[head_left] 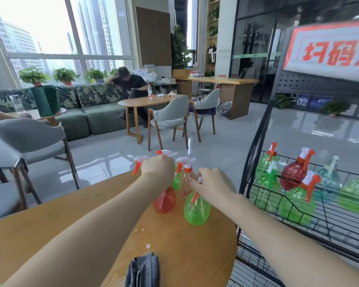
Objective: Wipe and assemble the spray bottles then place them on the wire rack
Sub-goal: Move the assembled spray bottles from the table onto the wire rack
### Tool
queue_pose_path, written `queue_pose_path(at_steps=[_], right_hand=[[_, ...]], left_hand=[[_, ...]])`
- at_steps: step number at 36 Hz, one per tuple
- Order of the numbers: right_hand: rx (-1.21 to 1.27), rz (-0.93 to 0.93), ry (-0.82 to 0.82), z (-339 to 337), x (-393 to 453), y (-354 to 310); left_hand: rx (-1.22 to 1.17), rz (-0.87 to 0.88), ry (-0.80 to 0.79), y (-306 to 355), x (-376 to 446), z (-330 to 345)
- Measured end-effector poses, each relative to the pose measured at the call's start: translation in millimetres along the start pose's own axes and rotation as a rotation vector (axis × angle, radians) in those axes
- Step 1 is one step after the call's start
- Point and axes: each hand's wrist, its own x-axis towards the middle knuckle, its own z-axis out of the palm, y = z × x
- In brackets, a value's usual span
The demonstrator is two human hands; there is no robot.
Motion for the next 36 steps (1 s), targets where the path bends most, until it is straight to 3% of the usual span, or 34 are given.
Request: queue_pose_path(at_steps=[11,19,25,30,36], right_hand=[[0.001,0.053,0.107,-75.6,-86.7,40.5],[-0.079,0.19,0.213,-152.3,-161.4,117.7],[-0.141,0.28,0.39,-211.3,-191.8,181.7],[-0.118,0.297,0.498,-243.4,-194.9,229.8],[-0.119,0.321,0.509,-241.2,-178.0,269.3]], left_hand=[[-0.033,0.208,-0.119,87.9,-55.0,-74.6],[-0.199,0.44,-0.002,193.5,-78.9,-108.2],[-0.328,0.569,0.157,264.4,-86.5,-140.0],[-0.4,0.603,0.213,313.9,-78.5,-150.7],[-0.508,0.589,0.223,361.2,-55.9,-132.8]])
